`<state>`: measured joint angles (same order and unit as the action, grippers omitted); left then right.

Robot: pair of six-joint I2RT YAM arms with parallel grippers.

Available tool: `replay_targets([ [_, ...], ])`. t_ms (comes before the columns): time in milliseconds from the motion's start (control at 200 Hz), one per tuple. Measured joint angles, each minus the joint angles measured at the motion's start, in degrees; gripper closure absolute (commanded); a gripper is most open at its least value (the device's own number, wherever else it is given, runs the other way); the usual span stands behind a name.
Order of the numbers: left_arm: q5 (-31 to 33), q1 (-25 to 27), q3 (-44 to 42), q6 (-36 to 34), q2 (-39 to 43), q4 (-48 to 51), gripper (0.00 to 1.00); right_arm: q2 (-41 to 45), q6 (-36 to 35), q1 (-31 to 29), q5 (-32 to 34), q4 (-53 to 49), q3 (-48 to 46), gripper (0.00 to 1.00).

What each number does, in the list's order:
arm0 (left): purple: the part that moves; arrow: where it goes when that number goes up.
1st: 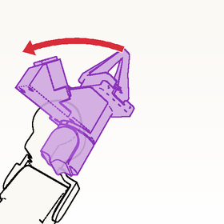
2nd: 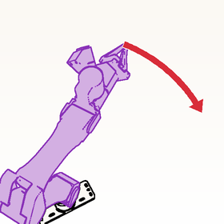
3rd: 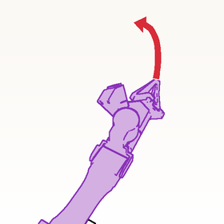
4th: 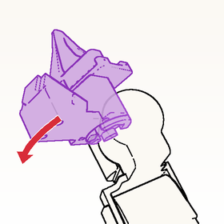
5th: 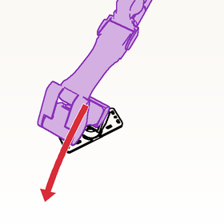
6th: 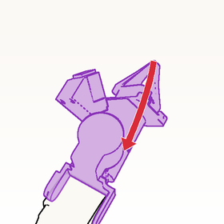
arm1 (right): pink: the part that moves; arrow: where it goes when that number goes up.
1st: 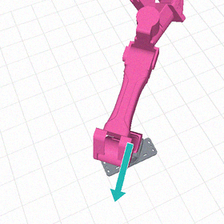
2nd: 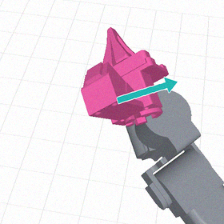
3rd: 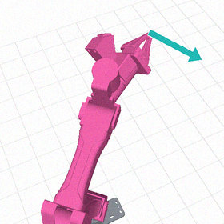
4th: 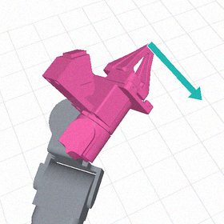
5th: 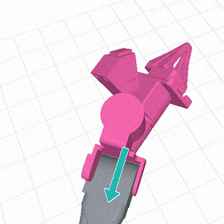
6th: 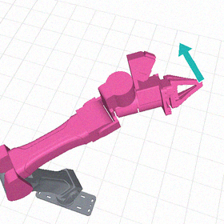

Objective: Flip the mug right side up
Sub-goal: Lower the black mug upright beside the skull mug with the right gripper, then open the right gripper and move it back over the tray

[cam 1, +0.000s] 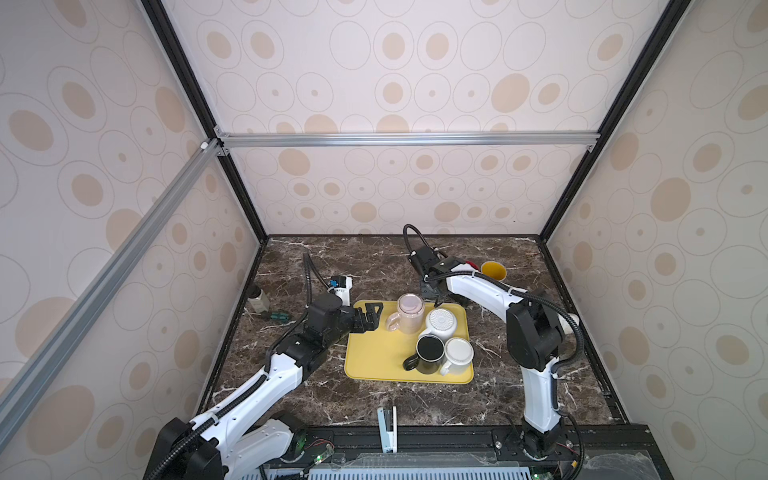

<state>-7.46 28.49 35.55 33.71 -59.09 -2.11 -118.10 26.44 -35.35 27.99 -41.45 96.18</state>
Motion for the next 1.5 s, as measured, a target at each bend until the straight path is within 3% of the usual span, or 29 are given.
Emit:
replay_targets([
  [435, 0.0, 0.0, -0.5, 0.0, 0.0, 0.0, 0.0, -2.7, 0.7, -0.9, 2.9, -0.7, 1.3, 1.0],
  [875, -0.1, 0.0, -0.6, 0.0, 0.0, -0.2, 0.0, -2.8, 1.6, -1.9, 3.6, -2.7, 3.4, 0.64],
  [1170, -0.1, 0.0, -1.5, -0.1, 0.1, -0.5, 0.0, -2.4, 1.8, -2.5, 3.3, -2.5, 3.6, 0.62],
  [1341, -0.1, 0.0, -1.7, -0.1, 0.0, -0.5, 0.0, 3.3, 1.7, -2.6, 2.8, -1.6, -0.3, 0.63],
  [1501, 0.3, 0.0, -1.7, -0.2, 0.0, -0.4, 0.0, 16.0, 1.2, -4.7, 4.9, 2.0, -8.5, 0.62],
])
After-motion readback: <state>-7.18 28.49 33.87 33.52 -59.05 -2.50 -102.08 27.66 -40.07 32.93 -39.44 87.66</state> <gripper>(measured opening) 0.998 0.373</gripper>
